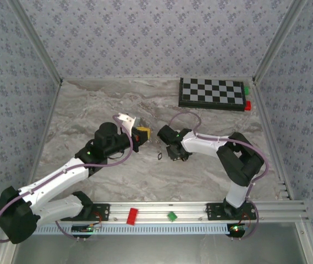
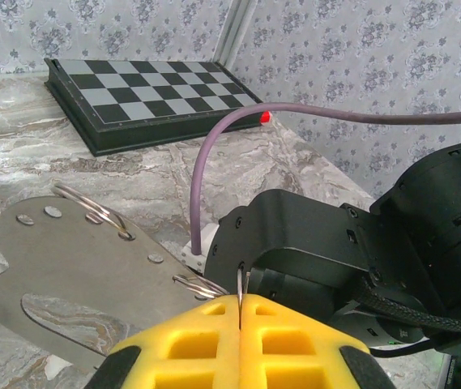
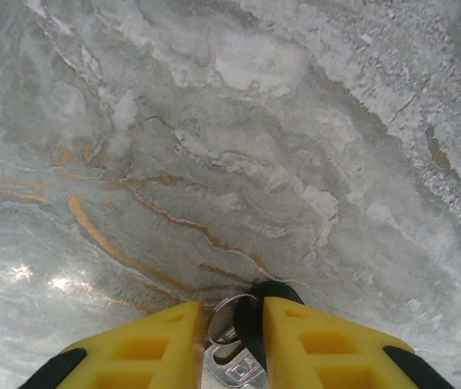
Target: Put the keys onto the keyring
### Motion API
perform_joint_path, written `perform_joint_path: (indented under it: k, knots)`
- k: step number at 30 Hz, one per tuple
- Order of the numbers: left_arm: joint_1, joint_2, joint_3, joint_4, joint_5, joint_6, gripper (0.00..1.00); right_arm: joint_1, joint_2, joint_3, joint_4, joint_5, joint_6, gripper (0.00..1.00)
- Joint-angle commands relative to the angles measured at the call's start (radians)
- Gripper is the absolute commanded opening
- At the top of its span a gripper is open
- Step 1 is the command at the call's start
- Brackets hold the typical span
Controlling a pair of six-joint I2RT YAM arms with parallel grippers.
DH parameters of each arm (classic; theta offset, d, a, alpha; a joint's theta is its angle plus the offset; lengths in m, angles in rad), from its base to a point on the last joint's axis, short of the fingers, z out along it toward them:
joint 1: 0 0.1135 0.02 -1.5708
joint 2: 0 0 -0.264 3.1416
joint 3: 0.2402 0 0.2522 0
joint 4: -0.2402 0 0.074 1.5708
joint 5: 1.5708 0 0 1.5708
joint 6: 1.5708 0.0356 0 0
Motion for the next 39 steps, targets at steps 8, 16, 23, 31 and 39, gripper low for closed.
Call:
perform_joint_path:
  k: [8,16,23,31,39]
  knots:
    - [-0.005,-0.02,0.003,0.044,-0.004,-0.006,0.0,0.008,-0.005,0.007,-0.016,0.003,0.03,0.23]
    - [-0.005,-0.02,0.003,0.046,-0.002,-0.009,0.0,0.006,-0.049,-0.02,-0.014,0.015,0.044,0.11]
    - [-0.004,-0.019,0.004,0.047,0.0,-0.009,0.0,0.002,-0.086,-0.043,-0.019,0.009,0.053,0.06]
    - [-0.005,-0.021,0.003,0.048,0.002,-0.01,0.0,-0.028,-0.091,-0.071,-0.004,-0.022,0.051,0.08]
    - [-0.006,-0.022,0.003,0.047,0.002,-0.01,0.0,-0.044,-0.083,-0.081,0.043,-0.041,0.046,0.1]
